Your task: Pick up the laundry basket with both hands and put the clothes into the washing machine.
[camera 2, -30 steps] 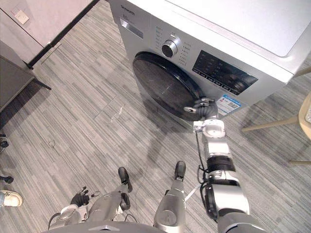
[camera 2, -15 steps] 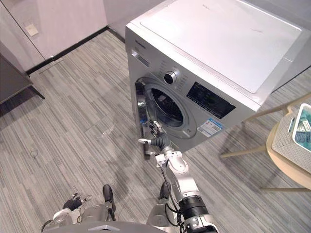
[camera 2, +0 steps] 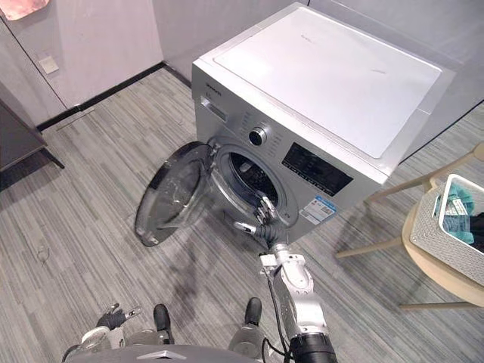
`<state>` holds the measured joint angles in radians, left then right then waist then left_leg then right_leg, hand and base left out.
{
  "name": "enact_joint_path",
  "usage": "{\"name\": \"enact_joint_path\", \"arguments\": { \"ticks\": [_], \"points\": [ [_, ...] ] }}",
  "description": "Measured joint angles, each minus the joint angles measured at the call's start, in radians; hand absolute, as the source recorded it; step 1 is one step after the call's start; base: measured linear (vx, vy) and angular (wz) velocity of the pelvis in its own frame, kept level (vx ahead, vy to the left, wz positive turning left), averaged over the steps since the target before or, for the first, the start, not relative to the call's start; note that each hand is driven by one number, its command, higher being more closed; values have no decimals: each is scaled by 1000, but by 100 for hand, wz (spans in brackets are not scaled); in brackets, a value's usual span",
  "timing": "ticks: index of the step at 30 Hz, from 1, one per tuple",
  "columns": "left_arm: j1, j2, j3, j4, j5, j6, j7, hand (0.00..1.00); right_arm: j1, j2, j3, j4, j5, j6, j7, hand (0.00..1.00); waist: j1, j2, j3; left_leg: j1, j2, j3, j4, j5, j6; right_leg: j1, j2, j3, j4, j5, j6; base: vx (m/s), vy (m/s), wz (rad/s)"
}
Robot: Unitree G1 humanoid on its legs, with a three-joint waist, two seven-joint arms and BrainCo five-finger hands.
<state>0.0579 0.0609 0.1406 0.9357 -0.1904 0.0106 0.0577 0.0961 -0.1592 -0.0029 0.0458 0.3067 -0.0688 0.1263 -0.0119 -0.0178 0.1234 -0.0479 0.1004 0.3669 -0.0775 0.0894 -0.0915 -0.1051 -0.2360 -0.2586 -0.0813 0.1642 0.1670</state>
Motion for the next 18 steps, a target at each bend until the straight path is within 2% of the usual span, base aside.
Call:
{"name": "enact_joint_path", "arguments": {
  "ticks": [7, 8, 13, 18],
  "points": [
    [-99, 41, -49, -101, 0, -18, 0, 0, 160, 31, -81, -33, -1, 8, 4, 0, -34, 2, -2, -6, 10, 79, 0, -17, -14, -70, 17, 83, 1, 14, -8, 15, -13, -34],
    [-128, 49, -49, -99, 0, -20, 1, 0, 188, 31, -96, -54, 0, 8, 5, 0, -51, 3, -2, -8, 13, 92, 0, -18, -16, -82, 21, 93, 1, 15, -9, 17, -25, -38],
    [-276, 82, -53, -84, -6, -23, 19, 0, 240, 33, -120, -74, 20, 11, 29, 0, -94, 0, -2, -49, 17, 155, 0, -16, -15, -169, 33, 165, 1, 40, -17, 26, -33, -38],
    [-452, 147, -7, -5, -80, -40, 54, 0, 246, 50, -121, -106, 60, 31, 40, 0, -123, -27, 37, -91, 24, 214, 7, -15, -17, -252, 50, 233, 1, 63, -25, 13, -25, -34]
  ]
}}
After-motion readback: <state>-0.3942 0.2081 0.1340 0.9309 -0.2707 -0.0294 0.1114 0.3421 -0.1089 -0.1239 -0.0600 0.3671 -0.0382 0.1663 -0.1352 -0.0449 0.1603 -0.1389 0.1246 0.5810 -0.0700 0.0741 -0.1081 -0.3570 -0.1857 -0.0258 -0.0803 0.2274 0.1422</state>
